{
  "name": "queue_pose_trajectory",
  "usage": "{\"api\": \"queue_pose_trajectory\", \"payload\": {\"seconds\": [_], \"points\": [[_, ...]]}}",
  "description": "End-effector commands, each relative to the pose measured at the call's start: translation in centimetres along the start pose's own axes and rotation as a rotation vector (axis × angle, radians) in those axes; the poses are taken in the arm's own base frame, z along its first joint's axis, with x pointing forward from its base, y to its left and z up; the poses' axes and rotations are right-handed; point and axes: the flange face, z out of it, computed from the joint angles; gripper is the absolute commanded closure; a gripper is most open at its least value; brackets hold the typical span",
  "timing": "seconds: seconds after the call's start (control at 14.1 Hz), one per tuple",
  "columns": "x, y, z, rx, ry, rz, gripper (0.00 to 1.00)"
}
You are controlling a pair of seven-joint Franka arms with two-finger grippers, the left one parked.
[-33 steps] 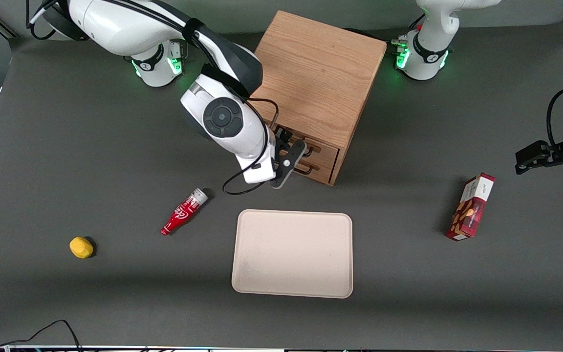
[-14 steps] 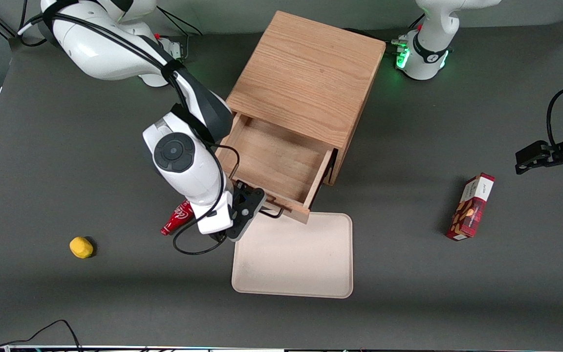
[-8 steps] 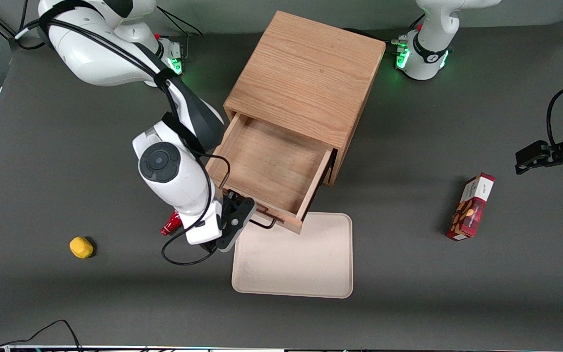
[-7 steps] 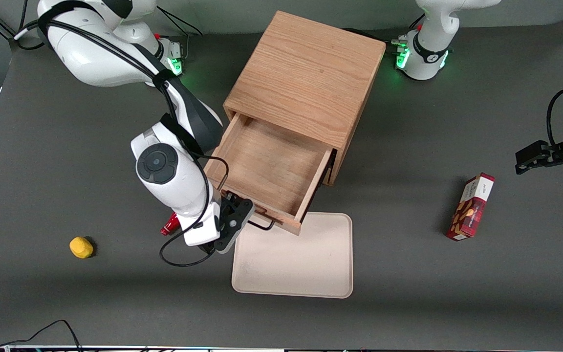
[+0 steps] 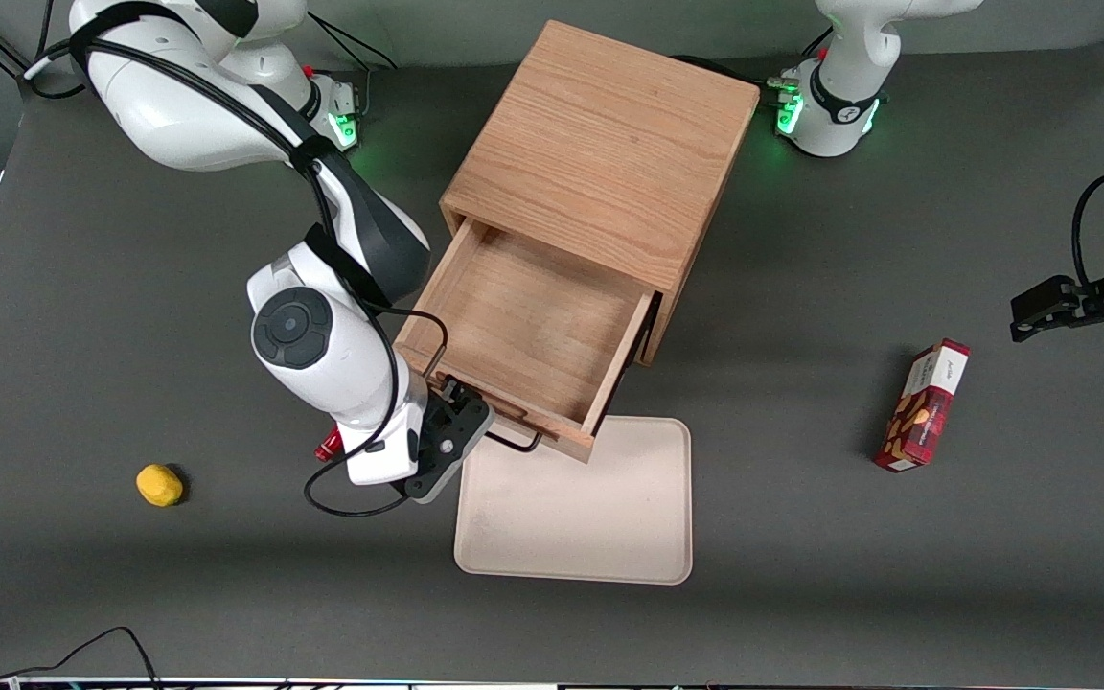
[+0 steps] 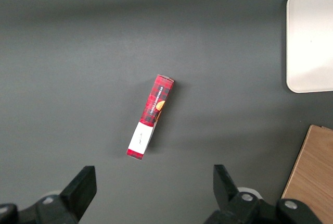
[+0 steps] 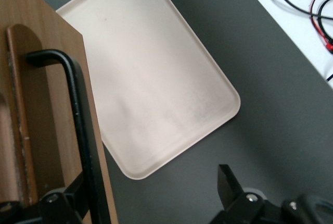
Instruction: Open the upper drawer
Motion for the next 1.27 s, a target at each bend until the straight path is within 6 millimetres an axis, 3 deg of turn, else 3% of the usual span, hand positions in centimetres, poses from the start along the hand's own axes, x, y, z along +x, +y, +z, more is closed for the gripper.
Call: {"api": "queue_pose_trajectory", "payload": {"seconds": [0.0,0.28,0.42,0.49,0.71,0.85,1.13,1.2], "points": [[0.4,-0.6,-2.9,0.072,0.038,0.118,0.00],[-0.2,-1.0,-3.8,0.100,-0.010,0.185,0.00],[-0.9,-1.3,-5.7,0.098,-0.055,0.204,0.00],[-1.7,-0.6,-8.0,0.081,-0.070,0.222,0.00],[-6.5,2.8,-18.3,-0.007,-0.088,0.296,0.00],[-9.5,2.4,-24.0,-0.055,-0.126,0.402,0.00],[-15.2,1.6,-30.4,-0.182,-0.108,0.738,0.00],[-18.0,2.8,-32.0,-0.228,-0.046,0.795,0.00]]}}
